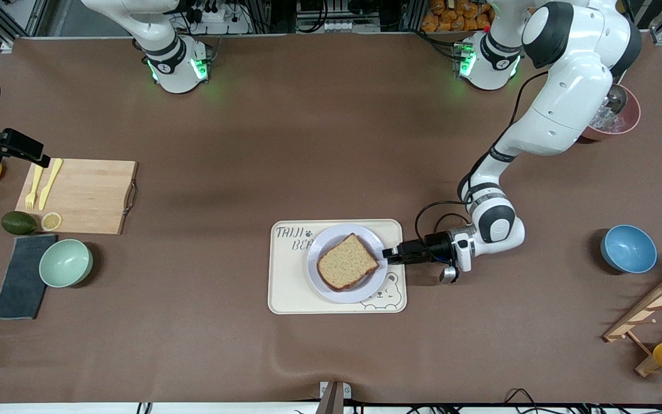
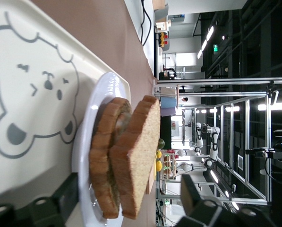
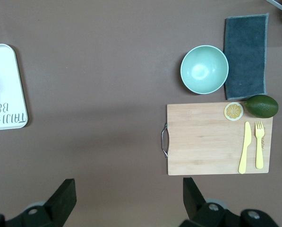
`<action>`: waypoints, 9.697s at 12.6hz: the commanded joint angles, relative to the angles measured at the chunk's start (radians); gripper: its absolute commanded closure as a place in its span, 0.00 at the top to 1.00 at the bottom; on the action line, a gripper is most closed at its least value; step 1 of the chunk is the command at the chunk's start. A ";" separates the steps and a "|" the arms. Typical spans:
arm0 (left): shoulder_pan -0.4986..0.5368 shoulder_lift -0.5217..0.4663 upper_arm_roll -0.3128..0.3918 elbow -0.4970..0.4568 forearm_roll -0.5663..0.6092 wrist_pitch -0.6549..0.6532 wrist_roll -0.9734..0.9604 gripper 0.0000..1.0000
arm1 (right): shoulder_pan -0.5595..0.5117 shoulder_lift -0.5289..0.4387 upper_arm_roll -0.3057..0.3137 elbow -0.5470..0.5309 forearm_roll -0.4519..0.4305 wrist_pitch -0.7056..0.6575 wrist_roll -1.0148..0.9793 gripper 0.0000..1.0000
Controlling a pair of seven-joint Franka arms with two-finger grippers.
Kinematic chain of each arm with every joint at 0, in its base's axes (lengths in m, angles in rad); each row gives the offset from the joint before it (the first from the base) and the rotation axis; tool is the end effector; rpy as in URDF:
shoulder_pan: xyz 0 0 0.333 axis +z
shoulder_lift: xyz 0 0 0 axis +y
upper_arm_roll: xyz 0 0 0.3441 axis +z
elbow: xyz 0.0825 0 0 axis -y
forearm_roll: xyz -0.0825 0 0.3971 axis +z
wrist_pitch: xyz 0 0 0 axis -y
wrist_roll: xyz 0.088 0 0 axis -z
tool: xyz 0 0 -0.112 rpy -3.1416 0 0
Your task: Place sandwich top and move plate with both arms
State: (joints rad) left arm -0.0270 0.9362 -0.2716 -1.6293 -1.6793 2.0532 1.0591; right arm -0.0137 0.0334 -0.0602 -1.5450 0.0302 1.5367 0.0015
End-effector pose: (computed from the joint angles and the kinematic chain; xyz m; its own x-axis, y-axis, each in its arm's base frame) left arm 0.6588 -0.2385 0.1077 0.9875 0.1525 0.0401 -0.0190 -0.1373 0.9904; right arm 0.5736 -0.0384 0.6381 0.9964 -0.0743 -0.0417 -0.0755 -0.9967 -0.0281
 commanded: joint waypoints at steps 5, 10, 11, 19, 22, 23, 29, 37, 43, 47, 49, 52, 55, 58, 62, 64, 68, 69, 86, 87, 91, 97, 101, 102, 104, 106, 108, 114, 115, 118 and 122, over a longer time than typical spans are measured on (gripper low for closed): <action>0.001 0.009 0.052 0.003 0.096 0.042 -0.040 1.00 | -0.015 -0.004 0.014 0.006 -0.012 -0.012 0.003 1.00; 0.007 -0.019 0.058 0.003 0.130 0.042 -0.105 1.00 | -0.015 -0.004 0.014 0.006 -0.012 -0.012 0.003 1.00; 0.004 -0.025 0.061 0.003 0.135 0.044 -0.123 1.00 | -0.015 -0.004 0.014 0.006 -0.012 -0.012 0.003 1.00; -0.002 -0.091 0.066 0.005 0.188 0.056 -0.255 1.00 | -0.014 -0.004 0.014 0.006 -0.012 -0.012 0.005 1.00; 0.004 -0.117 0.068 0.008 0.318 0.064 -0.336 1.00 | -0.014 -0.004 0.014 0.006 -0.012 -0.012 0.005 1.00; 0.004 -0.129 0.068 0.020 0.354 0.085 -0.379 1.00 | -0.014 -0.004 0.014 0.006 -0.012 -0.012 0.006 1.00; 0.012 -0.152 0.068 0.083 0.643 0.100 -0.586 1.00 | -0.014 -0.004 0.014 0.006 -0.012 -0.012 0.006 1.00; -0.005 -0.221 0.065 0.161 1.103 0.097 -0.910 1.00 | -0.015 -0.007 0.014 0.006 -0.012 -0.015 0.012 1.00; 0.013 -0.304 0.066 0.160 1.273 0.075 -0.992 1.00 | -0.015 -0.006 0.014 0.005 -0.012 -0.013 0.012 1.00; 0.039 -0.387 0.097 0.160 1.397 -0.049 -1.021 1.00 | -0.014 -0.006 0.014 0.006 -0.012 -0.013 0.012 1.00; 0.042 -0.424 0.098 0.160 1.475 -0.087 -1.027 1.00 | -0.014 -0.006 0.014 0.005 -0.012 -0.013 0.012 1.00; 0.042 -0.487 0.104 0.161 1.544 -0.168 -1.102 1.00 | -0.014 -0.006 0.014 0.005 -0.012 -0.013 0.012 1.00; 0.042 -0.554 0.104 0.160 1.627 -0.232 -1.186 1.00 | -0.012 -0.004 0.014 0.005 -0.012 -0.013 0.012 1.00; 0.041 -0.599 0.103 0.157 1.665 -0.292 -1.245 1.00 | -0.012 -0.004 0.014 0.005 -0.012 -0.013 0.014 1.00; 0.042 -0.654 0.101 0.152 1.692 -0.344 -1.272 1.00 | -0.012 -0.004 0.014 0.006 -0.010 -0.013 0.014 1.00; 0.042 -0.677 0.103 0.152 1.696 -0.369 -1.272 1.00 | -0.012 -0.004 0.014 0.006 -0.010 -0.013 0.014 1.00; 0.044 -0.723 0.101 0.149 1.747 -0.418 -1.271 1.00 | -0.012 -0.004 0.014 0.005 -0.010 -0.013 0.014 1.00; 0.044 -0.728 0.101 0.152 1.747 -0.436 -1.272 1.00 | -0.012 -0.004 0.014 0.005 -0.010 -0.013 0.014 1.00; 0.075 -0.787 0.101 0.160 1.747 -0.459 -1.254 1.00 | -0.012 -0.004 0.014 0.006 -0.010 -0.013 0.014 1.00; 0.075 -0.787 0.101 0.160 1.747 -0.459 -1.254 1.00 | -0.012 -0.004 0.014 0.006 -0.012 -0.013 0.014 1.00; 0.075 -0.786 0.101 0.158 1.747 -0.459 -1.254 1.00 | -0.012 -0.004 0.014 0.006 -0.012 -0.013 0.014 1.00; 0.076 -0.790 0.101 0.160 1.748 -0.461 -1.252 1.00 | -0.012 -0.004 0.014 0.006 -0.010 -0.013 0.014 1.00; 0.094 -0.821 0.101 0.160 1.747 -0.478 -1.251 1.00 | -0.012 -0.004 0.014 0.006 -0.012 -0.013 0.014 1.00; 0.111 -0.838 0.100 0.157 1.748 -0.490 -1.249 1.00 | -0.012 -0.004 0.014 0.006 -0.010 -0.013 0.014 1.00; 0.116 -0.864 0.100 0.157 1.747 -0.537 -1.249 1.00 | -0.012 -0.004 0.014 0.006 -0.012 -0.013 0.014 1.00; 0.117 -0.879 0.100 0.155 1.745 -0.548 -1.248 1.00 | -0.012 -0.004 0.014 0.006 -0.010 -0.013 0.014 1.00; 0.117 -0.893 0.101 0.157 1.747 -0.558 -1.248 1.00 | -0.012 -0.004 0.014 0.006 -0.012 -0.013 0.014 1.00; 0.117 -0.976 0.104 0.088 1.702 -0.558 -1.257 1.00 | -0.012 -0.004 0.014 0.006 -0.010 -0.013 0.014 1.00; 0.111 -0.993 0.114 0.079 1.701 -0.558 -1.257 1.00 | -0.012 -0.004 0.014 0.006 -0.010 -0.013 0.014 1.00; 0.102 -1.014 0.114 0.060 1.696 -0.555 -1.252 1.00 | -0.012 -0.004 0.014 0.006 -0.010 -0.013 0.014 1.00; 0.088 -1.036 0.114 0.009 1.692 -0.506 -1.254 1.00 | -0.012 -0.004 0.014 0.006 -0.010 -0.013 0.014 1.00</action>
State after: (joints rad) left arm 0.0741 -0.0632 -0.1667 -1.5673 0.0323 1.5113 -0.1949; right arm -0.0137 0.0332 -0.0598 -1.5438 0.0265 1.5327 0.0016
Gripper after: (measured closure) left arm 0.000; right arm 0.000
